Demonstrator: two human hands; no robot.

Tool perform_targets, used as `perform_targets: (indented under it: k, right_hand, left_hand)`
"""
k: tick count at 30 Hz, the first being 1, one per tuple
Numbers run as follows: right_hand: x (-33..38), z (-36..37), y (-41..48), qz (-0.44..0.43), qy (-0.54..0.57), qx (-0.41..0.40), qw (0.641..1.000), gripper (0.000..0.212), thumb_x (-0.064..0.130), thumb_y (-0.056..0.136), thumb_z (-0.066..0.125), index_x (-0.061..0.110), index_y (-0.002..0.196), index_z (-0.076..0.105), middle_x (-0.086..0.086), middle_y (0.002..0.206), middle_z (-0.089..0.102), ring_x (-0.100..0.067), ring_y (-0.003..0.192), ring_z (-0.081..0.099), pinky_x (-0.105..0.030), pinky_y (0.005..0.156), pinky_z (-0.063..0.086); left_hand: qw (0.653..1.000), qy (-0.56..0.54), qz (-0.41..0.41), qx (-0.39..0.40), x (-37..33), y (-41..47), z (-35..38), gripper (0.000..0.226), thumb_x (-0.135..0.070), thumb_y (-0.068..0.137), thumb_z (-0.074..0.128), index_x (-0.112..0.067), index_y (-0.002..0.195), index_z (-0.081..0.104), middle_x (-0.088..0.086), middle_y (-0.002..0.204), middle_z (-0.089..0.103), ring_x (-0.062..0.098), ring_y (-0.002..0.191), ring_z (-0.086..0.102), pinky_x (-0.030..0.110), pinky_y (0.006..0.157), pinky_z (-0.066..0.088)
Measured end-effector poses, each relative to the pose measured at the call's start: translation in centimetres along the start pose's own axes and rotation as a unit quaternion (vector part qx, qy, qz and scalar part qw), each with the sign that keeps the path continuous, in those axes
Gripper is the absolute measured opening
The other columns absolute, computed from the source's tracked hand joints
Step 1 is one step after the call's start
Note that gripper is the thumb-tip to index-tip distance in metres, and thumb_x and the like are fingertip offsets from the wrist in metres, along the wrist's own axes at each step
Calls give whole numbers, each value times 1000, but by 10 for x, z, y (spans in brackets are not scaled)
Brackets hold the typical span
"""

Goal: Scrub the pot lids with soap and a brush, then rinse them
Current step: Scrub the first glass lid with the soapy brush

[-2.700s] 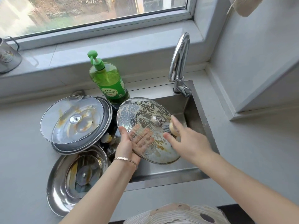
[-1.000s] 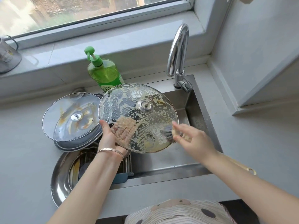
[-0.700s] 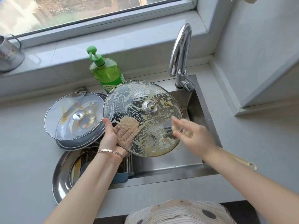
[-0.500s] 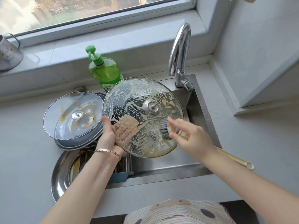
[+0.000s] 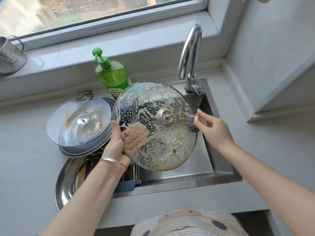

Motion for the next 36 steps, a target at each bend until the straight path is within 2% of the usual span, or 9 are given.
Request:
perform_targets:
  k: [3,7,11,15,19,24,27,31,36]
  right_hand:
    - [27,18,-15,-75,-41,47,995,43,36,88,61,46,128,50,21,119,58,-8,93,59,-23,74,46]
    - [13,-2,12,7,-16,-8,1000,44,42,88,57,40,131,50,2,124,62,-20,114,56,-38,95,45]
    - [38,21,0,-73,-51,64,994,42,39,88,58,46,129,49,-2,116,66,-14,80,60,-39,80,50]
    - [25,1,28,-12,-51,13,999,44,40,90,54,40,133,47,-4,126,61,-22,111,55,-35,90,45]
    - [53,27,15,-86,-66,83,991,42,39,89,56,45,130,47,3,92,69,-15,69,58,-32,68,47]
    - [21,3,65,-3,-59,40,997,44,37,88,57,34,131,51,6,131,57,-14,123,49,-31,103,36]
    - [-1,10,72,25,-45,60,997,43,38,87,59,33,129,54,7,127,60,-12,122,51,-33,108,35]
    - [-25,18,37,41,-9,82,996,43,39,86,59,34,128,55,9,126,61,-11,121,52,-37,107,37]
    - [-46,27,4,38,-16,104,994,42,40,85,61,39,126,55,9,128,59,-12,124,49,-38,107,37]
  left_hand:
    - [1000,14,-4,-3,0,2,-3,67,-60,90,30,-1,91,62,13,74,73,20,65,71,29,53,58]
    - [999,33,1,19,3,0,-2,67,-58,91,28,0,92,62,13,74,73,19,65,71,29,59,59]
    - [999,36,-2,19,4,1,-5,68,-59,90,28,0,93,62,12,75,73,19,66,72,28,60,59]
    - [998,54,-3,24,3,-1,-7,69,-59,90,27,0,96,63,13,77,73,20,68,72,28,59,59]
    - [998,66,-10,21,7,0,-5,67,-57,91,28,1,92,62,13,75,73,20,65,71,27,54,58]
    - [997,71,-27,8,11,-1,-11,67,-58,86,36,4,92,63,16,75,72,23,64,71,30,53,58]
    - [995,98,0,-15,6,2,-15,67,-58,74,46,3,93,64,15,74,72,22,62,71,28,54,58]
    - [996,76,0,-49,-1,7,-28,58,-56,85,47,-1,90,66,15,79,73,26,69,71,38,71,58]
    - [997,54,6,-58,-3,11,-30,54,-49,90,45,2,95,64,14,72,72,23,61,70,36,57,59]
Point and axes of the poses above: each hand's wrist, its own y-axis towards the middle knuckle, its own z-axis out of the palm, x = y × z, the point moved 9 cm from there along y, towards the middle knuckle
